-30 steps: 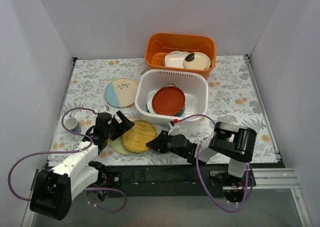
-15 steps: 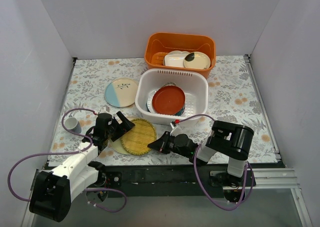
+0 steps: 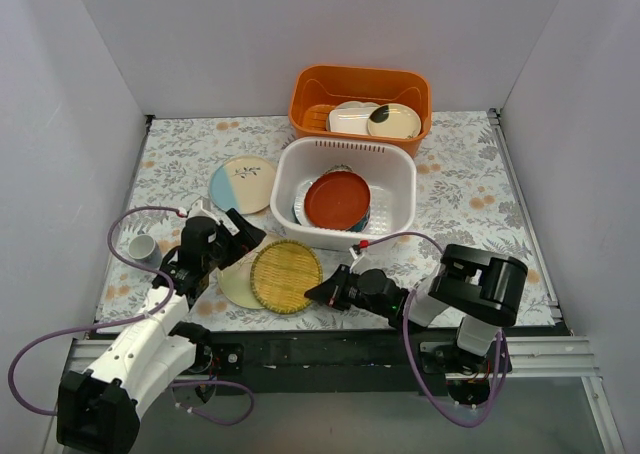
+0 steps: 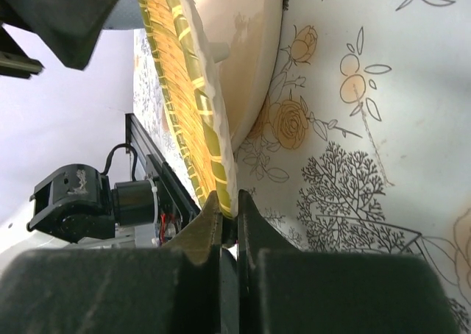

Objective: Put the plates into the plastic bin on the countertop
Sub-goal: Pick up the plate at the center of the board, then place the plate in the plastic bin.

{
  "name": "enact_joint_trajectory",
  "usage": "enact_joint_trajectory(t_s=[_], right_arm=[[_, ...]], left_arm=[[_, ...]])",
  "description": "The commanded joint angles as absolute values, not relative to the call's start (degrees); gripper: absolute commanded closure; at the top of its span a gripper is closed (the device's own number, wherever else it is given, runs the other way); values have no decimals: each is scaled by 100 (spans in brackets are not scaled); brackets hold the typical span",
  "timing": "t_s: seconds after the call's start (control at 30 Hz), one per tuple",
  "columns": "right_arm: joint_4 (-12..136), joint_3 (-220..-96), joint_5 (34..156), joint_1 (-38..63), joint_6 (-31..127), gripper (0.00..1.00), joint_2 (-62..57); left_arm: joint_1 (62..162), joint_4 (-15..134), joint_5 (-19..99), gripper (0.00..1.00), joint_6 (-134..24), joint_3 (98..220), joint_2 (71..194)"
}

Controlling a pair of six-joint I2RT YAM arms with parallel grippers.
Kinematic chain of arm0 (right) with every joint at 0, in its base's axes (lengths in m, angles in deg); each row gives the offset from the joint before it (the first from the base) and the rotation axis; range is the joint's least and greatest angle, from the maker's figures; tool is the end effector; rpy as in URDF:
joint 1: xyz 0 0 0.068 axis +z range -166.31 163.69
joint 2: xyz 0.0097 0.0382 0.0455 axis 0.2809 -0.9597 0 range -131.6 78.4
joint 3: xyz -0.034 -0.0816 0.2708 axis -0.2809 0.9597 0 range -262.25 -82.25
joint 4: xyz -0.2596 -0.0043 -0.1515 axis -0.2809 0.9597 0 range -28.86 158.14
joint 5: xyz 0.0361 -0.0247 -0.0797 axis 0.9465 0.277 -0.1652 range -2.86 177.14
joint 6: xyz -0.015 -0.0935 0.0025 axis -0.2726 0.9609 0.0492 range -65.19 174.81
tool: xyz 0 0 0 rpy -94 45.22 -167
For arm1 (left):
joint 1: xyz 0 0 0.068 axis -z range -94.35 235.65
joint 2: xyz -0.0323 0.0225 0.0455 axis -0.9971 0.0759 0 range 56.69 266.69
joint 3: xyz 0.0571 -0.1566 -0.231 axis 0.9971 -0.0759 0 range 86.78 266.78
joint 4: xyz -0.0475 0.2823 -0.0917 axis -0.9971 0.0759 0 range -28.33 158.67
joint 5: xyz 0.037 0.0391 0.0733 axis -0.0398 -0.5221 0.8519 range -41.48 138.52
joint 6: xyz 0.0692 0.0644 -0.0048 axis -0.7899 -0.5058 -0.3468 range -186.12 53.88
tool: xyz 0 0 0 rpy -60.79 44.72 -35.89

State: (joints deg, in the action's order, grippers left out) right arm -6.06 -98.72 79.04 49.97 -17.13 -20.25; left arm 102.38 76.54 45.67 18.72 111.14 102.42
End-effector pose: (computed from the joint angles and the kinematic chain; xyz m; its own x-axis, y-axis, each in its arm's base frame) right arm 0.1370 0.2822 0.0701 -0.8419 0.4238 -0.3341 -0.1651 0.3871 0.9071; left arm 0.2327 -0.0745 0.1687 -0.3756 -0.9258 -0.0432 -0.5347 0.2546 -0.8058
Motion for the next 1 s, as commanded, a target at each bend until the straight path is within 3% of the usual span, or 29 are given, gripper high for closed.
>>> enact_joint_trajectory(t_s=[0.0, 0.33, 0.6, 0.97], right_arm=[[-698, -9798, 7800, 4908, -1410, 99, -1679], [417, -9526, 7397, 5145, -654, 99, -80], [2543, -9613, 6631, 5681, 14, 99, 1844], [3688, -9868, 7079, 5830, 401, 99, 2821]], left_arm=[[10270, 7872, 4755, 12, 1720, 11455, 10186], [10261, 7890, 4782, 7, 1579, 11745, 10458], [10270, 8003, 4922, 4, 1509, 11894, 10617], [10270, 8636, 5115, 2, 1377, 12378, 10477]])
